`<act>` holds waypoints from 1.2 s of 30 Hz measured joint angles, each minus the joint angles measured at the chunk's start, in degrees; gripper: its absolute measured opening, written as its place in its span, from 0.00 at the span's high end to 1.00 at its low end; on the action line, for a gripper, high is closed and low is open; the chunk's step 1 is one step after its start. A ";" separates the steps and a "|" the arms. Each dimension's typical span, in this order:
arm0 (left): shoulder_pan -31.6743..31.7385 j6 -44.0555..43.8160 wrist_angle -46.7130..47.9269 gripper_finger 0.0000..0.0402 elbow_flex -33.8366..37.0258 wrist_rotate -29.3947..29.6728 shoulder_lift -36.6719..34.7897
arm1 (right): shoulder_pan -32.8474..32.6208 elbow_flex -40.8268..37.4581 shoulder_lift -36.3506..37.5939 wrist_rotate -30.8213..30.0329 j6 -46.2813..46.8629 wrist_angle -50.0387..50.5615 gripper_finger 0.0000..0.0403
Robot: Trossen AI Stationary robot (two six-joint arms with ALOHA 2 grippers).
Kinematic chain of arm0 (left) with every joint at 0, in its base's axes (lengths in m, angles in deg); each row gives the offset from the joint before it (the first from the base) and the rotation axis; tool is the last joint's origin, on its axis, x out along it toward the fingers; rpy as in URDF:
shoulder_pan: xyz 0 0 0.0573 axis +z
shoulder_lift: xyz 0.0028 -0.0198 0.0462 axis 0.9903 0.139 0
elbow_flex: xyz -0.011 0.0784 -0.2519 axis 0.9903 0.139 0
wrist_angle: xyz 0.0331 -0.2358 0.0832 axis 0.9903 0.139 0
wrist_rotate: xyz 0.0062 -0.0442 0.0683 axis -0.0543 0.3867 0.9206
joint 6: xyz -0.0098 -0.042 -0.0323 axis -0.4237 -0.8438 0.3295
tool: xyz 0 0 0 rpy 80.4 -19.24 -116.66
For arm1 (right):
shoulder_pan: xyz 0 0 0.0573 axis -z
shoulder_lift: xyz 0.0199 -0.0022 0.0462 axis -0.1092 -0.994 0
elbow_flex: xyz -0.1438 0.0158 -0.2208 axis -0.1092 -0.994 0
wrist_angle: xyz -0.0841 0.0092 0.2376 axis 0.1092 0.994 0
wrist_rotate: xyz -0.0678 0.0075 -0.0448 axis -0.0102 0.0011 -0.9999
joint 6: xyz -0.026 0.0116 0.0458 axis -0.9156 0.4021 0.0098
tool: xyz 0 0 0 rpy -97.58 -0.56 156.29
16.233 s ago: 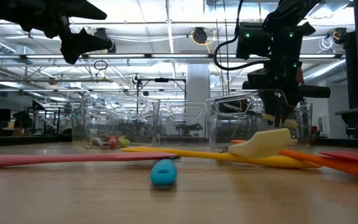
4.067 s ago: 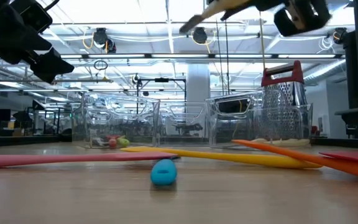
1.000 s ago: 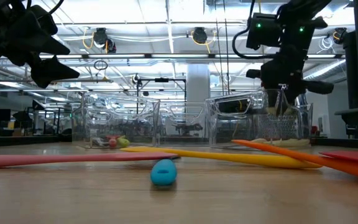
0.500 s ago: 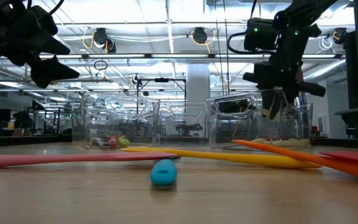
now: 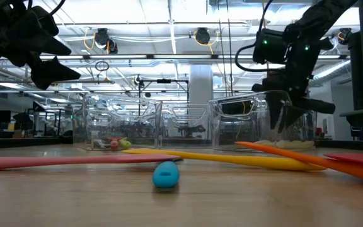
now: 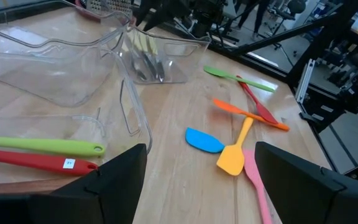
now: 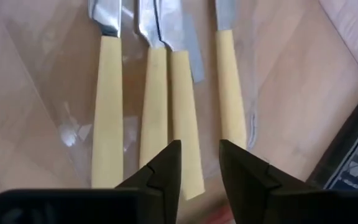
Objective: Pick & Place Kitchen Items
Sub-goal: Put the yellow table knife into the right transparent bin, then put the green spatula into the middle transparent bin
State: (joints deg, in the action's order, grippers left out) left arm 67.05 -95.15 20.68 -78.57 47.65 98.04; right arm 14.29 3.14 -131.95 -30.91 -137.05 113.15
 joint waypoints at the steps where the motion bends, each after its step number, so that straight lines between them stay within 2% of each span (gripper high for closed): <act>1: -0.02 0.00 0.02 0.24 0.00 0.00 0.02 | 0.00 0.00 0.00 -0.02 0.08 -0.49 0.74; 5: -0.01 0.02 0.02 0.24 0.00 0.00 0.01 | -0.10 0.00 0.00 -0.51 0.10 -3.39 0.73; 11: 0.00 0.04 0.02 0.24 0.00 0.00 -0.01 | -3.03 0.00 0.94 -8.08 -0.11 -8.79 0.74; 17: 0.00 1.98 0.02 0.24 0.00 -0.01 0.01 | -7.83 0.00 5.15 -9.89 1.67 -9.71 0.77; 25: 0.00 3.87 0.02 0.24 0.00 0.00 0.01 | -13.20 0.00 11.66 -17.31 7.41 -9.84 0.81; 31: 0.00 3.87 -0.37 0.24 0.00 0.00 0.00 | -17.01 0.00 15.77 -23.52 17.12 -9.07 0.86; 36: -0.01 3.85 -0.40 0.24 0.00 0.00 -0.01 | -20.23 0.00 18.24 -23.88 31.16 -8.28 0.90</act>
State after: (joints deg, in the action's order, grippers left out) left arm 67.04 -91.30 20.28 -78.57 47.65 98.03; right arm -5.94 3.14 -113.71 -54.80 -105.89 104.88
